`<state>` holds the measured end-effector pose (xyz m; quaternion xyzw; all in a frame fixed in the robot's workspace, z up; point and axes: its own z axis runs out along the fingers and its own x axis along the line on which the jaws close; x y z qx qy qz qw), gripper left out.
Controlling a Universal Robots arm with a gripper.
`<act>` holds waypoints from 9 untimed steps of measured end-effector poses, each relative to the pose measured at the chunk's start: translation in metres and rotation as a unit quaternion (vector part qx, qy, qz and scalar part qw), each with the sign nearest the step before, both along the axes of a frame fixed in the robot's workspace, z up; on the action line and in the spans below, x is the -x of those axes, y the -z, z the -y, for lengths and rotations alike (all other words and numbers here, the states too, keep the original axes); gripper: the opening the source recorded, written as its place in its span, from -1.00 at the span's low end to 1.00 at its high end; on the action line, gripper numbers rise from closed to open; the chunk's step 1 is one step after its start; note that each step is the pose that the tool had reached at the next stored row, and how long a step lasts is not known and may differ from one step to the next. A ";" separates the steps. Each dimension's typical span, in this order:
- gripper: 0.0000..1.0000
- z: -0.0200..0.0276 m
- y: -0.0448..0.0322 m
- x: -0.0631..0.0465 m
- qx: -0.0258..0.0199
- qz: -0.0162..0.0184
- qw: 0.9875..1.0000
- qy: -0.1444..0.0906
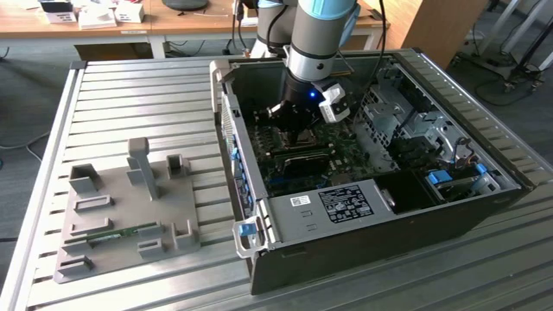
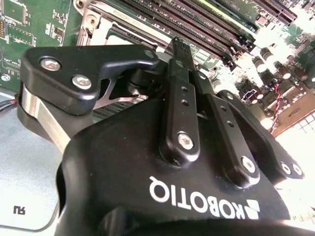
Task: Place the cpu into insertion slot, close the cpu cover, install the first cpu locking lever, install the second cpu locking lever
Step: 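Install the second cpu locking lever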
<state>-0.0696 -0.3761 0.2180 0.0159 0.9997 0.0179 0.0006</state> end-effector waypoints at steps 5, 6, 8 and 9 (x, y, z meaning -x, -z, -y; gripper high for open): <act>-0.79 0.0000 0.0010 0.001 0.000 0.000 1.000 0.000; -0.79 0.0000 0.0015 0.001 0.000 0.000 1.000 0.000; -0.79 0.0000 0.0029 0.002 0.000 0.000 1.000 0.000; -0.79 0.0000 0.0035 0.002 -0.001 0.000 1.000 0.000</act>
